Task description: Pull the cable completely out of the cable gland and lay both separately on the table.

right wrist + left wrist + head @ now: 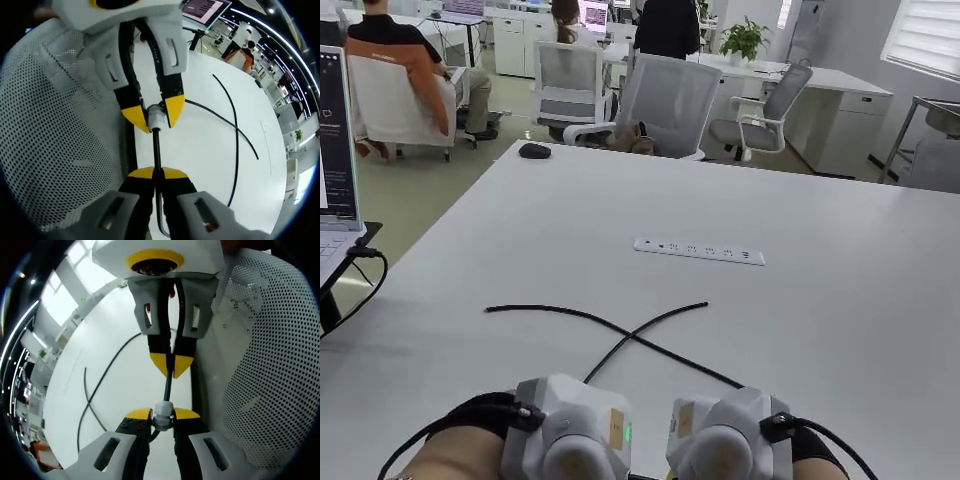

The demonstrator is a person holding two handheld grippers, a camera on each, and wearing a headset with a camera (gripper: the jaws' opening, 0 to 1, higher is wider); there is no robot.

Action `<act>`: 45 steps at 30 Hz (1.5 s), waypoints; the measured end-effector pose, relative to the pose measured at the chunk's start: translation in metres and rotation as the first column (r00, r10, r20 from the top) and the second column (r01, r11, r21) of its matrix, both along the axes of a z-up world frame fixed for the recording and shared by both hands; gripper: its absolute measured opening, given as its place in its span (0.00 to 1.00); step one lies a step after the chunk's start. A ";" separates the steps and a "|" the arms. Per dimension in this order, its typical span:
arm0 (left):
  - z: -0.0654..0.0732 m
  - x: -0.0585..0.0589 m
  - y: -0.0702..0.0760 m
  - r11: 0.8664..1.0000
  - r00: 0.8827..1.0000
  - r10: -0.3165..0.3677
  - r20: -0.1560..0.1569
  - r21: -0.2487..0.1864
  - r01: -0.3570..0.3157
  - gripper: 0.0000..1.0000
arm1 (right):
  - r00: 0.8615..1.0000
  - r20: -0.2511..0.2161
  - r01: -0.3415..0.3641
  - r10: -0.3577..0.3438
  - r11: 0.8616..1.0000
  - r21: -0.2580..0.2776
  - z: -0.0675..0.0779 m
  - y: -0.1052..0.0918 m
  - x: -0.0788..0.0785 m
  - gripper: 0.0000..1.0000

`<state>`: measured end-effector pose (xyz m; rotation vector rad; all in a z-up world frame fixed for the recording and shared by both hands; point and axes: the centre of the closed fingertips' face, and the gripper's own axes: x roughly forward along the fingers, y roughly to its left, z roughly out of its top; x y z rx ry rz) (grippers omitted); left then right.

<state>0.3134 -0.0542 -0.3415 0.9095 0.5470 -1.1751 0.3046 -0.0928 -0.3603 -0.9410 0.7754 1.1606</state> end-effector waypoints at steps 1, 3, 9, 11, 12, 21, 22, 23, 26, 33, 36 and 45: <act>0.000 0.000 0.000 1.000 1.000 0.000 0.001 0.002 0.000 0.17 | 1.000 -0.003 0.016 -0.016 1.000 -0.024 -0.002 -0.005 0.001 0.03; -0.001 -0.001 0.001 1.000 1.000 0.001 -0.002 0.006 -0.001 0.17 | 0.999 -0.004 0.041 -0.041 0.996 -0.081 -0.007 -0.017 0.003 0.03; -0.001 0.000 0.005 1.000 1.000 0.018 -0.007 0.015 -0.018 0.17 | 0.990 0.008 0.143 -0.144 0.971 -0.189 -0.014 -0.049 0.013 0.04; -0.001 0.000 0.006 1.000 1.000 0.021 -0.007 0.013 -0.021 0.17 | 0.985 -0.012 0.170 -0.175 0.970 -0.175 -0.015 -0.048 0.012 0.06; 0.000 -0.001 0.005 1.000 1.000 0.022 -0.007 0.011 -0.022 0.17 | 0.984 -0.019 0.168 -0.174 0.970 -0.177 -0.015 -0.048 0.011 0.07; 0.004 -0.009 -0.006 0.999 1.000 -0.027 -0.007 -0.022 0.027 0.17 | 1.000 -0.024 -0.007 0.008 0.998 0.060 0.006 0.014 -0.005 0.25; 0.005 -0.009 -0.007 0.999 0.999 -0.035 -0.001 -0.025 0.035 0.17 | 0.999 -0.024 -0.019 0.021 0.997 0.073 0.008 0.017 -0.008 0.23; 0.005 -0.009 -0.007 0.999 0.999 -0.035 0.000 -0.026 0.035 0.17 | 0.999 -0.017 -0.032 0.033 0.997 0.073 0.009 0.017 -0.008 0.15; 0.006 -0.006 -0.007 0.999 1.000 -0.030 -0.002 -0.033 0.029 0.17 | 0.998 -0.008 -0.064 0.064 0.996 0.063 0.009 0.017 -0.010 0.03; 0.005 0.000 -0.001 1.000 1.000 -0.001 0.007 -0.014 0.002 0.17 | 1.000 0.010 0.007 -0.007 1.000 -0.010 0.001 -0.003 0.002 0.03; 0.005 0.002 0.002 1.000 1.000 0.014 0.009 -0.012 -0.014 0.17 | 0.998 0.021 0.053 -0.051 0.994 -0.095 -0.006 -0.022 0.009 0.03; 0.003 -0.001 0.002 1.000 1.000 0.007 0.006 0.003 -0.007 0.17 | 0.991 -0.015 0.127 -0.131 0.978 -0.166 -0.014 -0.043 0.008 0.06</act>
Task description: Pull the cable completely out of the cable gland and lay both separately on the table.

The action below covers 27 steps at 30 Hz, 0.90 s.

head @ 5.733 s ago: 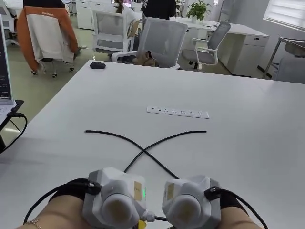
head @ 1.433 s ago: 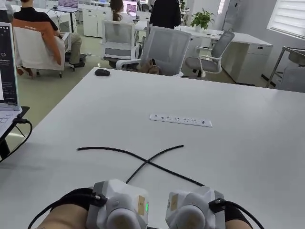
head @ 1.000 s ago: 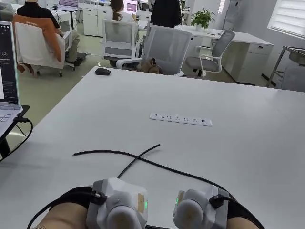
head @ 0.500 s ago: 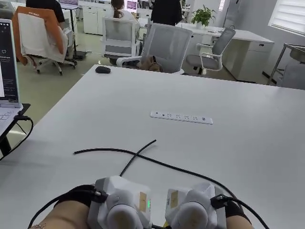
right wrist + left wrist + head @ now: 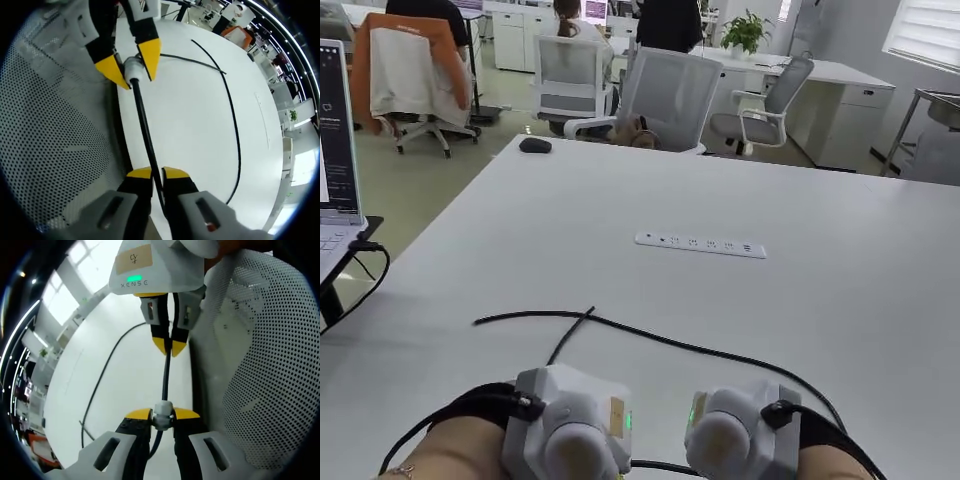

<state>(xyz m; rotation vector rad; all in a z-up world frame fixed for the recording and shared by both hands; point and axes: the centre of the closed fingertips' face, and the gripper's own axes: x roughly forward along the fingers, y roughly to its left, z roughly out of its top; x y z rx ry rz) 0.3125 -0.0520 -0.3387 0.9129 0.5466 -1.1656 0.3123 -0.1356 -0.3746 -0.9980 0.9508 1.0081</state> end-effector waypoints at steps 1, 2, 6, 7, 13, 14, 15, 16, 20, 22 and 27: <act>0.000 0.000 0.000 1.000 1.000 -0.006 0.004 0.003 0.006 0.17 | 1.000 0.000 -0.019 0.019 1.000 0.005 0.000 0.004 -0.002 0.08; 0.000 -0.001 0.000 1.000 1.000 -0.007 0.001 0.001 0.007 0.17 | 1.000 -0.004 -0.029 0.029 0.999 0.015 0.000 0.007 -0.004 0.11; -0.003 -0.005 -0.001 1.000 1.000 -0.025 -0.005 0.016 0.025 0.17 | 0.995 -0.016 -0.094 0.097 0.987 0.128 0.007 0.034 -0.012 0.20; -0.003 -0.005 -0.002 0.999 0.999 -0.032 -0.002 0.016 0.032 0.17 | 0.992 -0.003 -0.121 0.123 0.983 0.141 0.009 0.039 -0.013 0.23; -0.001 -0.005 -0.006 0.999 0.999 -0.039 0.001 -0.005 0.039 0.17 | 0.985 0.011 -0.171 0.174 0.952 0.252 0.026 0.060 -0.021 0.06; -0.001 -0.006 -0.005 0.999 0.999 -0.039 0.001 -0.003 0.039 0.17 | 0.986 0.010 -0.161 0.164 0.955 0.249 0.025 0.059 -0.020 0.04; -0.001 -0.005 -0.005 0.999 0.999 -0.038 -0.001 -0.004 0.038 0.17 | 0.987 0.012 -0.159 0.161 0.956 0.247 0.024 0.058 -0.020 0.03; 0.000 -0.006 -0.006 0.999 0.999 -0.038 -0.001 -0.010 0.038 0.17 | 0.988 0.011 -0.149 0.151 0.956 0.252 0.023 0.058 -0.019 0.03; 0.000 -0.004 -0.004 0.999 0.999 -0.036 0.010 0.004 0.036 0.17 | 0.994 0.015 -0.108 0.107 0.979 0.174 0.016 0.041 -0.011 0.03; -0.001 -0.003 -0.003 1.000 1.000 -0.030 0.008 0.006 0.030 0.17 | 0.994 0.021 -0.107 0.105 0.989 0.099 0.009 0.029 -0.009 0.03; 0.004 -0.002 -0.005 1.000 1.000 -0.022 0.016 -0.014 0.022 0.17 | 0.999 0.015 -0.033 0.034 0.999 -0.014 0.000 0.000 0.000 0.03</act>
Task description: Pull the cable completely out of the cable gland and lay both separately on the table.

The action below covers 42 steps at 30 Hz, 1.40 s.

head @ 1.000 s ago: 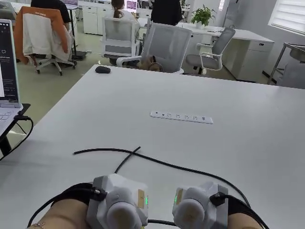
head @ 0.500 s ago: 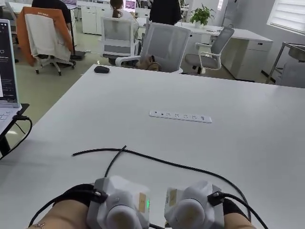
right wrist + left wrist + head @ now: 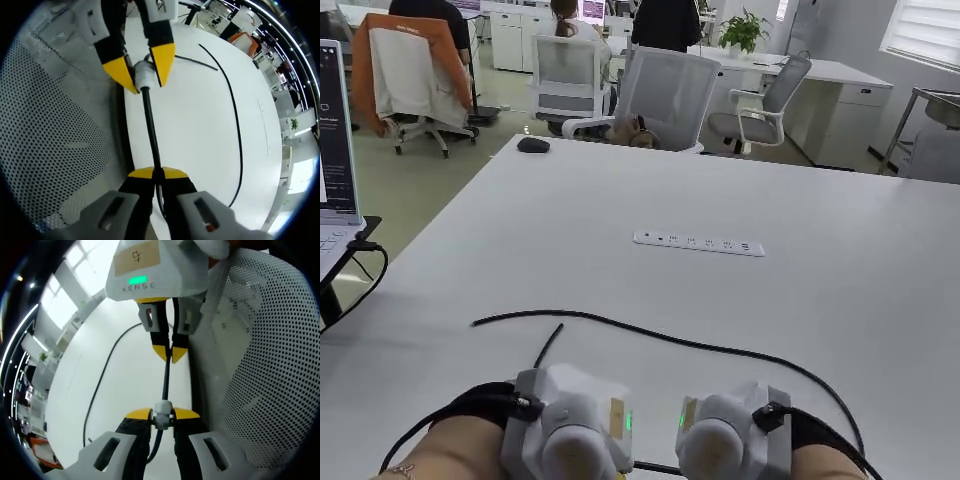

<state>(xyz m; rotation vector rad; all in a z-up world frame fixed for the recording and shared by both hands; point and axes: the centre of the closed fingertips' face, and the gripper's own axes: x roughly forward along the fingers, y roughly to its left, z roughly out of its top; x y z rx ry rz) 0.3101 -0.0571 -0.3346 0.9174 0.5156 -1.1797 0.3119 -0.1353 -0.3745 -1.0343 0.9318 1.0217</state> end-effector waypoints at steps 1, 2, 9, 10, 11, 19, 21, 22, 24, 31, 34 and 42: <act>0.000 0.000 0.000 1.000 1.000 0.000 0.000 -0.001 0.000 0.17 | 1.000 -0.003 0.014 -0.013 1.000 0.005 0.001 -0.001 0.000 0.03; 0.000 0.000 0.000 1.000 1.000 -0.001 0.000 0.000 0.001 0.17 | 1.000 -0.007 0.025 -0.025 1.000 0.010 0.001 -0.001 0.000 0.04; -0.001 -0.003 -0.002 1.000 1.000 -0.018 0.004 0.004 0.018 0.17 | 0.997 -0.031 -0.069 0.075 0.984 0.164 0.008 0.038 -0.014 0.31; 0.000 -0.003 -0.003 1.000 1.000 -0.021 0.007 0.001 0.021 0.17 | 0.996 -0.028 -0.078 0.084 0.982 0.171 0.009 0.041 -0.014 0.30; 0.001 -0.003 -0.004 1.000 1.000 -0.023 0.008 -0.006 0.023 0.17 | 0.994 -0.013 -0.107 0.111 0.977 0.182 0.012 0.046 -0.014 0.28; 0.001 0.000 -0.004 1.000 1.000 -0.018 0.008 -0.015 0.018 0.17 | 0.997 -0.018 -0.074 0.078 0.982 0.173 0.011 0.039 -0.011 0.03; 0.001 0.001 -0.003 1.000 1.000 -0.014 0.009 -0.012 0.014 0.17 | 0.999 -0.013 -0.047 0.049 0.993 0.107 0.006 0.026 -0.008 0.03; 0.000 0.001 -0.002 1.000 1.000 -0.012 0.009 -0.011 0.012 0.17 | 0.999 -0.017 -0.037 0.039 0.997 0.075 0.003 0.020 -0.007 0.03; 0.000 0.001 -0.001 1.000 1.000 -0.009 0.007 -0.010 0.009 0.17 | 1.000 -0.021 -0.007 0.007 1.000 0.003 -0.002 0.004 -0.005 0.03; 0.002 0.000 -0.001 1.000 1.000 -0.011 0.010 -0.005 0.011 0.17 | 0.991 -0.052 0.124 -0.121 0.991 0.052 -0.001 -0.003 0.001 0.26; 0.002 0.000 -0.002 1.000 1.000 -0.016 0.010 -0.008 0.016 0.17 | 0.997 -0.069 0.040 -0.032 0.993 0.114 0.001 0.018 -0.008 0.32; 0.006 -0.002 -0.006 0.999 1.000 -0.020 0.008 -0.031 0.020 0.17 | 0.991 -0.045 -0.112 0.125 0.968 0.225 0.015 0.052 -0.020 0.18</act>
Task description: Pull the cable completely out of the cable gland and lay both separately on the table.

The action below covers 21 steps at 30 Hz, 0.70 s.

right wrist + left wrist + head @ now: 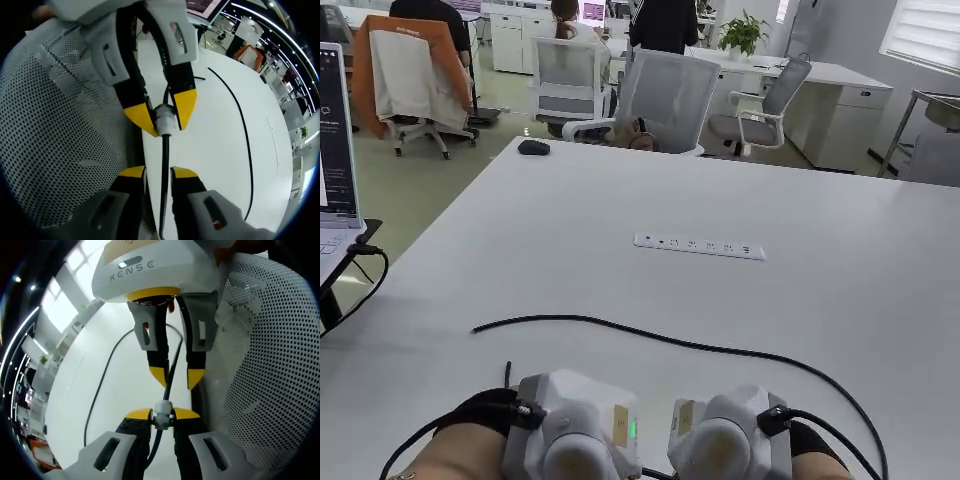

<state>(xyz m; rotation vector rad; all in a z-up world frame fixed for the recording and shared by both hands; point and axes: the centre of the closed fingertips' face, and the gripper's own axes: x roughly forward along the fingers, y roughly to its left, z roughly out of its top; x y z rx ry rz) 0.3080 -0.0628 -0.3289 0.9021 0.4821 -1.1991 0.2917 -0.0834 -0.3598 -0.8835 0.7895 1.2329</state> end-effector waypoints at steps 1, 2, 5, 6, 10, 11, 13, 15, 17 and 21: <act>0.000 0.000 0.000 1.000 1.000 0.000 -0.002 0.000 0.000 0.17 | 1.000 -0.001 0.000 0.000 1.000 0.000 0.001 -0.001 0.000 0.08; -0.001 -0.001 -0.001 1.000 1.000 -0.003 -0.005 -0.001 0.003 0.17 | 1.000 0.004 0.015 -0.015 1.000 -0.004 0.001 -0.003 0.003 0.03; -0.002 0.000 0.000 1.000 1.000 -0.004 -0.003 0.008 0.004 0.17 | 0.998 -0.001 0.060 -0.060 0.998 -0.021 -0.003 -0.010 0.007 0.02; -0.002 0.001 0.001 1.000 1.000 0.001 -0.004 0.007 -0.001 0.17 | 0.997 0.006 0.072 -0.072 0.996 -0.046 -0.004 -0.015 0.009 0.02; -0.003 0.004 0.004 1.000 1.000 0.018 -0.004 0.011 -0.018 0.17 | 0.994 0.033 0.109 -0.105 0.981 -0.161 -0.014 -0.039 0.015 0.02; -0.003 0.004 0.004 1.000 1.000 0.020 -0.005 0.011 -0.020 0.17 | 0.992 0.030 0.122 -0.119 0.977 -0.173 -0.016 -0.042 0.016 0.02; -0.003 0.004 0.004 1.000 1.000 0.019 -0.004 0.016 -0.019 0.17 | 0.989 0.021 0.149 -0.148 0.965 -0.218 -0.020 -0.053 0.016 0.02; -0.004 0.004 0.004 1.000 1.000 0.016 -0.004 0.018 -0.016 0.17 | 0.990 -0.002 0.138 -0.143 0.961 -0.239 -0.024 -0.057 0.012 0.03; -0.004 0.004 0.004 1.000 1.000 0.015 -0.004 0.020 -0.015 0.17 | 0.993 -0.010 0.110 -0.116 0.966 -0.235 -0.024 -0.053 0.007 0.03; -0.006 0.004 0.004 1.000 1.000 0.009 -0.003 0.025 -0.009 0.17 | 0.997 -0.004 0.070 -0.072 0.984 -0.163 -0.019 -0.034 0.006 0.14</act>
